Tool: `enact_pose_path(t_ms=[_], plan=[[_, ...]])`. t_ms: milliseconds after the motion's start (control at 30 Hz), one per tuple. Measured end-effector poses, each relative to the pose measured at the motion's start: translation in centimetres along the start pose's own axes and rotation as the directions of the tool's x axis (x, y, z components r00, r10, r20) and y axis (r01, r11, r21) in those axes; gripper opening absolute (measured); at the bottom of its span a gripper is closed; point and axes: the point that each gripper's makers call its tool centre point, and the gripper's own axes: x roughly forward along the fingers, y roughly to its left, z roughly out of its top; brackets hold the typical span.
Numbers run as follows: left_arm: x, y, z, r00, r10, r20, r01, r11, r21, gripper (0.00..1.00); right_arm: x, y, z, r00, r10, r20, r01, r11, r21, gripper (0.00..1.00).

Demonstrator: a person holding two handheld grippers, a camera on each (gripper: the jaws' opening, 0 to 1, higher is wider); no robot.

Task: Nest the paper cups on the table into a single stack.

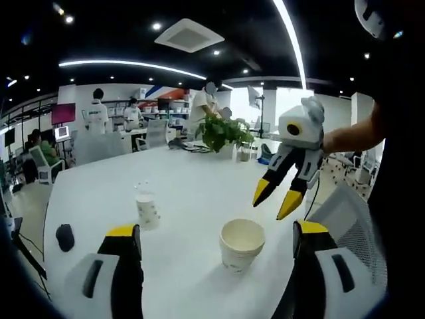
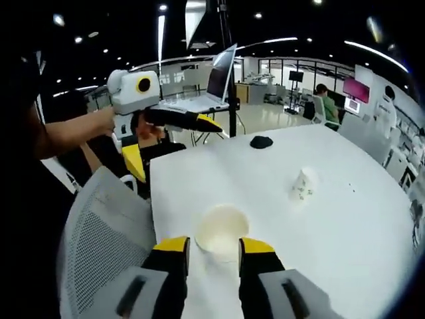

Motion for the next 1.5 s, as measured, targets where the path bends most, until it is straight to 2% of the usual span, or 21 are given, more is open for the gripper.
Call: enact_pose_path(t_ms=[100,267,400,700,833,1067,1133,1200,1500], plan=[[0.7,0.8,0.4,1.0,0.002,0.008,-0.002,1.0,0.006,0.93,-0.8,-0.5,-0.1,0.998,-0.046,0.049,0.044,0.998,0.04,0.38],[1.9,1.8,1.0,1.0,-0.005,0.02,0.004,1.0,0.012,0.93,-1.9,-1.3,-0.5,0.99,-0.092,0.107,0.081,0.991,0.104,0.43],[2.9,2.8,1.3,1.0,-0.02,0.021,0.02,0.999,0.026,0.94,-2.7,-2.2,-1.0,0.979,-0.147,0.139,0.132,0.985,0.113,0.53],[5.3,5.3,1.3,1.0,-0.021,0.018,0.02,0.999,0.036,0.97,-4.1,-3.8,-2.6,0.962,-0.221,0.163,0.199,0.97,0.141,0.7],[6.4,6.5,1.1,1.0,-0.018,0.016,0.018,0.999,0.033,0.98,-4.7,-4.5,-3.6,0.952,-0.251,0.172,0.224,0.961,0.163,0.74],[8.3,9.0,0.4,1.0,0.014,0.012,-0.015,1.0,0.023,0.98,-5.5,-5.4,-4.6,0.938,-0.293,0.186,0.268,0.952,0.149,0.8],[8.8,9.4,0.2,1.0,0.019,0.002,-0.019,1.0,0.017,0.98,-5.7,-5.7,-4.9,0.93,-0.313,0.192,0.288,0.946,0.149,0.82],[9.2,9.5,0.0,0.999,0.029,-0.019,-0.028,1.0,0.011,0.96,-5.8,-5.8,-5.1,0.927,-0.32,0.193,0.295,0.944,0.149,0.85],[11.0,10.8,-0.7,0.998,0.036,-0.043,-0.036,0.999,-0.008,0.95,-5.4,-5.4,-5.9,0.918,-0.339,0.207,0.308,0.936,0.169,0.94]])
